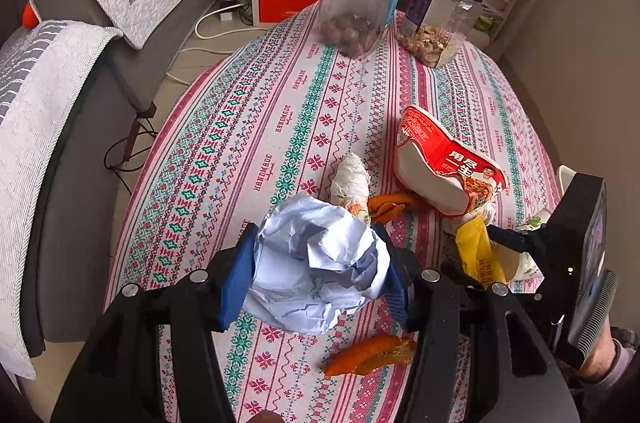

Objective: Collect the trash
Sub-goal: 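Grasp the yellow snack packet with the right gripper and lift it, then drop the yellow packet into the bin with the right gripper while the left gripper drops the foil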

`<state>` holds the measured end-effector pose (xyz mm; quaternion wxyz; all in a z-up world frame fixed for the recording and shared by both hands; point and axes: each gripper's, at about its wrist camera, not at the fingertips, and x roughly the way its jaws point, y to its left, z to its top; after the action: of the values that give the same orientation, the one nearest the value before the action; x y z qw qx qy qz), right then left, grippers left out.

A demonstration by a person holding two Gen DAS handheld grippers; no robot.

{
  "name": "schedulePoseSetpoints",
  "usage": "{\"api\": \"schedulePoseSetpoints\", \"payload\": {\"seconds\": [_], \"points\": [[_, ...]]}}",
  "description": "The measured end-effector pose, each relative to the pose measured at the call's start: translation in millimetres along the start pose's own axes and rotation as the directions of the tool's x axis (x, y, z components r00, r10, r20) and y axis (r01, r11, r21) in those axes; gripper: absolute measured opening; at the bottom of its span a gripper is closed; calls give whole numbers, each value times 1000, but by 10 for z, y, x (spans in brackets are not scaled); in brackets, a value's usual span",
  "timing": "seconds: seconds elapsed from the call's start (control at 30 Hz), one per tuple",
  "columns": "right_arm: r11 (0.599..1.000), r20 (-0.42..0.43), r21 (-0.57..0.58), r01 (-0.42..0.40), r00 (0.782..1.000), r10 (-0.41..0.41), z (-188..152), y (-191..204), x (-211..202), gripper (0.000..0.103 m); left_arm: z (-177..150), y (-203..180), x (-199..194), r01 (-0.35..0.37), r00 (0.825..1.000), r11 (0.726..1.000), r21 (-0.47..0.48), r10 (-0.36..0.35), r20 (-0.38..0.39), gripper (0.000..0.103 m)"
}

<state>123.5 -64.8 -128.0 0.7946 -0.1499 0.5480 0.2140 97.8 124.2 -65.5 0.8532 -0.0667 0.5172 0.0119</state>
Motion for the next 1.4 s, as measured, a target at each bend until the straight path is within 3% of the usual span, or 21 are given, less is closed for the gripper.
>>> {"api": "schedulePoseSetpoints", "payload": {"seconds": [0.03,0.07,0.2,0.57,0.93,1.4], "points": [[1000,-4,21,-22,1000,23,8,-19,-18,42,-3,-3,1,-1,1000,1000,0,1,2,56],[998,-4,39,-41,999,41,10,-36,-38,32,-6,-7,-1,-2,1000,1000,1,2,6,56],[997,29,45,-65,998,63,29,-40,-152,17,-9,-35,-36,-8,999,1000,6,8,34,56],[996,173,59,-63,984,52,90,-118,-586,15,13,-146,-82,6,997,1000,13,-7,81,56],[993,289,116,4,957,-37,83,-369,-884,15,74,-393,-71,32,993,999,32,-36,115,56],[966,363,239,97,914,-182,-100,-922,-1208,15,63,-819,-67,80,986,994,81,-91,141,56]]}}
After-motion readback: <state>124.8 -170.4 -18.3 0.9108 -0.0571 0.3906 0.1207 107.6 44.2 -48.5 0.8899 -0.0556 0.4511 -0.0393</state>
